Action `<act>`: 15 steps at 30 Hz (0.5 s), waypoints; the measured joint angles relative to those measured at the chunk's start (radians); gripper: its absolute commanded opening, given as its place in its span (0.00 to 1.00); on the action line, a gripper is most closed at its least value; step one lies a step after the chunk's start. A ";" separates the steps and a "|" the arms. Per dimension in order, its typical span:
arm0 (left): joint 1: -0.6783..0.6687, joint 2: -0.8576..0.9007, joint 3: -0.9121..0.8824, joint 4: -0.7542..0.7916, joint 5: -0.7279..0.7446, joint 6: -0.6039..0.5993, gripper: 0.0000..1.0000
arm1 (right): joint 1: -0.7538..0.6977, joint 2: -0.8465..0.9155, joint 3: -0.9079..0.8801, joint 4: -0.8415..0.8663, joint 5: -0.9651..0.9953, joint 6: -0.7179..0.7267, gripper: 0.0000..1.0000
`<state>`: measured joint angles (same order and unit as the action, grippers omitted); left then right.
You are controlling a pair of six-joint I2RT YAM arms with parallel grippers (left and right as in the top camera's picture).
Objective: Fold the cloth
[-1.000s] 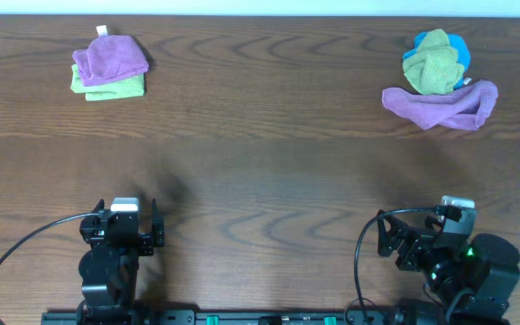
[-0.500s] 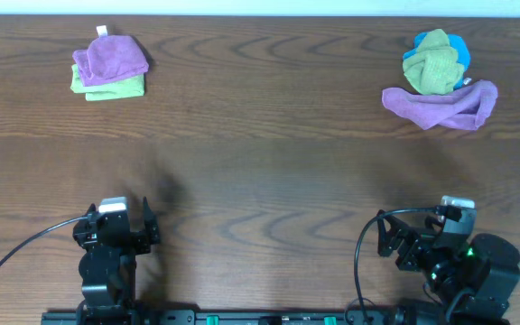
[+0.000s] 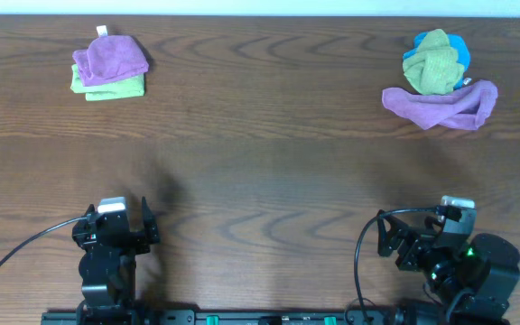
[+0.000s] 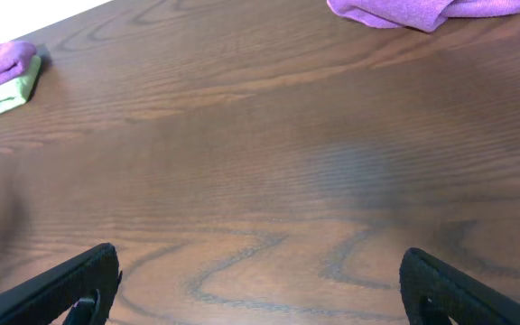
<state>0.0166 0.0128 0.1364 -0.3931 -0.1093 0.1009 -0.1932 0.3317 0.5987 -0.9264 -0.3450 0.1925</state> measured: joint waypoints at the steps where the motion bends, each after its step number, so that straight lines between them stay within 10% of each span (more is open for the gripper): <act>1: 0.000 0.000 0.000 0.000 0.000 0.000 0.95 | 0.000 0.000 0.000 0.000 0.000 0.000 0.99; 15: 0.000 0.000 0.000 0.000 -0.003 0.000 0.95 | 0.126 -0.119 -0.238 0.193 0.140 -0.169 0.99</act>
<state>0.0166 0.0128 0.1364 -0.3931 -0.1120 0.1009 -0.0669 0.2123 0.3611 -0.7338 -0.2054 0.0231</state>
